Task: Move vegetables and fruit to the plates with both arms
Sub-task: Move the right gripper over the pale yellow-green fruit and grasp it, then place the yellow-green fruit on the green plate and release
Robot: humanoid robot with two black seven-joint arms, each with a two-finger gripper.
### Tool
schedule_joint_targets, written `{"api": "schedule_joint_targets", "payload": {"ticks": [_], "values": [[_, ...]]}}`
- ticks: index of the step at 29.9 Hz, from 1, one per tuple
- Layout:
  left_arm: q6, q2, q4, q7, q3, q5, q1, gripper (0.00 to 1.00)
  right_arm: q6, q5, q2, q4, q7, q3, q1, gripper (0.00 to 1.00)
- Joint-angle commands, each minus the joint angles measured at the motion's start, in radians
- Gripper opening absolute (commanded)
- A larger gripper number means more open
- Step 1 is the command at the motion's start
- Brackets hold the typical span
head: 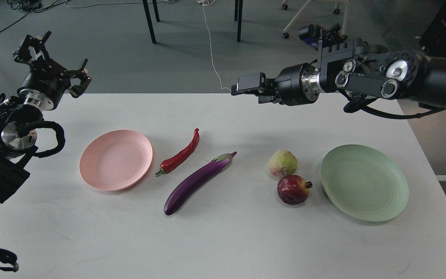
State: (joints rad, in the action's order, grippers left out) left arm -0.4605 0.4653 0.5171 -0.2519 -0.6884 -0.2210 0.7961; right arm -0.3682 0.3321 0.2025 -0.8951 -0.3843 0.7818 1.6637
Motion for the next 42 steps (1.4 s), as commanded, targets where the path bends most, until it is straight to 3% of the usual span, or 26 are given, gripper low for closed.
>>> {"api": "schedule_joint_targets", "payload": {"ticks": [1,6,14,21,29,37,42], "values": [[-0.001,0.024,0.001,-0.001,0.0,0.0,0.0,0.98,0.052,0.161,-0.083,-0.04,-0.01,0.16,0.004,0.95],[-0.001,0.027,0.0,-0.006,0.0,0.0,-0.003,0.98,0.107,0.309,-0.187,-0.073,-0.057,0.318,0.007,0.93],[0.0,0.027,0.0,-0.006,0.006,0.002,-0.005,0.98,0.213,0.398,-0.203,-0.064,-0.058,0.533,0.007,0.93],[0.0,0.026,0.0,-0.007,0.01,0.002,-0.003,0.98,0.238,0.392,-0.203,-0.064,-0.058,0.557,-0.019,0.93],[-0.001,0.044,0.0,-0.007,0.013,0.002,-0.005,0.98,0.238,0.394,-0.203,-0.07,-0.058,0.586,-0.022,0.83],[-0.001,0.05,0.0,-0.007,0.013,0.002,-0.003,0.98,0.239,0.384,-0.203,-0.071,-0.047,0.61,-0.027,0.51],[-0.001,0.062,0.0,-0.006,0.013,0.002,-0.003,0.98,0.238,0.263,-0.203,-0.074,-0.047,0.58,0.036,0.49]]}}
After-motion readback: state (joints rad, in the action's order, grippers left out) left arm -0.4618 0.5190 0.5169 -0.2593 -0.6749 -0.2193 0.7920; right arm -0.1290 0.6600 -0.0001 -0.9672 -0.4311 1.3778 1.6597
